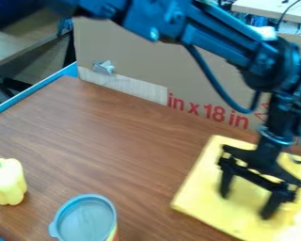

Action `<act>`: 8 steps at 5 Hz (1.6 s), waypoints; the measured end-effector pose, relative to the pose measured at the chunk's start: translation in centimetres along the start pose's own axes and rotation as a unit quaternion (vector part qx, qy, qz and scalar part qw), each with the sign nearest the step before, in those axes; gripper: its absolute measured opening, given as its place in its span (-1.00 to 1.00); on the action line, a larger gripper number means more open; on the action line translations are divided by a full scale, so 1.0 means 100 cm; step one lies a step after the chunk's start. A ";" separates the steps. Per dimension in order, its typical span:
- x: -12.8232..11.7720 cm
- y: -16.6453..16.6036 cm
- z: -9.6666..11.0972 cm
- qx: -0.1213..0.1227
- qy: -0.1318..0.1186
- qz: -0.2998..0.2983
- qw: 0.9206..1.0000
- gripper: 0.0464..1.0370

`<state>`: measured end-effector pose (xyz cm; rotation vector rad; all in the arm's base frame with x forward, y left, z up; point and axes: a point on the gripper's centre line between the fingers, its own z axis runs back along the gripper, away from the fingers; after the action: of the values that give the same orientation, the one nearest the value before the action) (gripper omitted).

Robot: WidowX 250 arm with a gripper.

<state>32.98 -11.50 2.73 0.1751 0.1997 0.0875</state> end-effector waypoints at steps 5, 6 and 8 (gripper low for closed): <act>-0.018 0.196 -0.017 0.038 0.086 0.185 0.978 0.93; -0.027 0.209 0.018 0.046 0.034 0.203 0.977 0.93; -0.050 0.209 0.063 0.019 0.003 0.179 0.984 0.93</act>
<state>27.97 7.46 13.56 0.2474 0.1750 0.4423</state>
